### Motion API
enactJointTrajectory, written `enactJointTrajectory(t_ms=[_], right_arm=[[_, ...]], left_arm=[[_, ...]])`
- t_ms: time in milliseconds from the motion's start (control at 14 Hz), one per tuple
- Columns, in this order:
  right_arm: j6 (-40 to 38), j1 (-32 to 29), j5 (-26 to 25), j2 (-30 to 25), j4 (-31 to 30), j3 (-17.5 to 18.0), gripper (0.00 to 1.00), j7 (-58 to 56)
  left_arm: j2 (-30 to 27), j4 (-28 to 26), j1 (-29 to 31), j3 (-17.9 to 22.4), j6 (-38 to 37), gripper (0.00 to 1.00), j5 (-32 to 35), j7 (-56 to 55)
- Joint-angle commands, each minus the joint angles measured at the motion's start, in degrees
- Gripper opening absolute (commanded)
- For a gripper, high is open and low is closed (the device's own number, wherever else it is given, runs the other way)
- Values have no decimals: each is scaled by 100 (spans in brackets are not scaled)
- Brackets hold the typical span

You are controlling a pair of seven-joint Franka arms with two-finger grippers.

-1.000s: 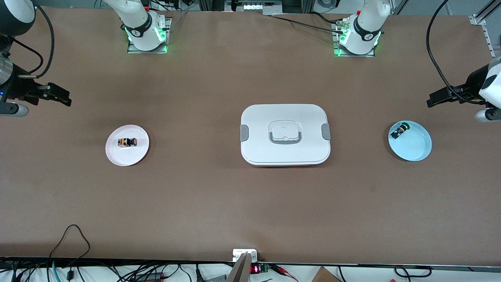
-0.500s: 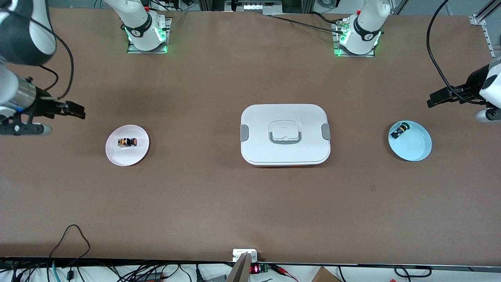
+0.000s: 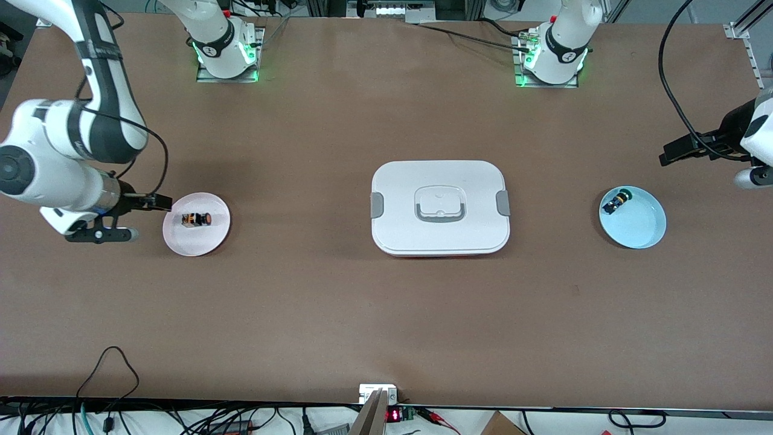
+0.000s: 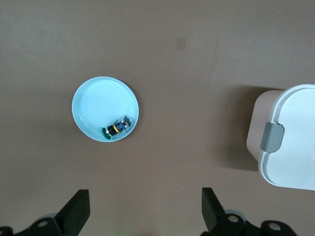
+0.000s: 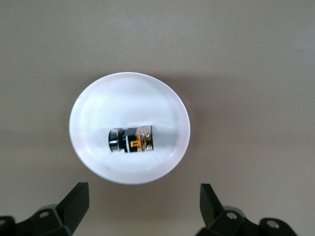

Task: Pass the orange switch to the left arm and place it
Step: 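Reach the right gripper down toward the switch on the white plate, then close the right gripper on the black-and-orange switch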

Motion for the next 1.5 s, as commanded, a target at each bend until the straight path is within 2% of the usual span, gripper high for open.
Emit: enactJointTrajectory(t_ms=[0,143,214,571,857,1429], right_arm=[[1125,-32,101,-53,-922,12,100,-22],[1873,29,92,-43,-1415,12,100,-22],[2007,56,101,9,-1461,12,100,-13],[2237,109,110,291,-1426,12,100,-4],[2237,222,575,414,-1321,12,100,-13],[2562,293,567,677,-1312,3,100,-539]], left_arm=[[75,167,-56,72,-92,100,-103,10],[75,167,-56,72,-92,100,-103,19],[75,167,-56,72,-92,100,-103,19],[75,176,-56,72,-101,100,-103,19],[84,150,-47,72,-92,100,-103,19],[110,159,-47,72,-83,100,-103,10]])
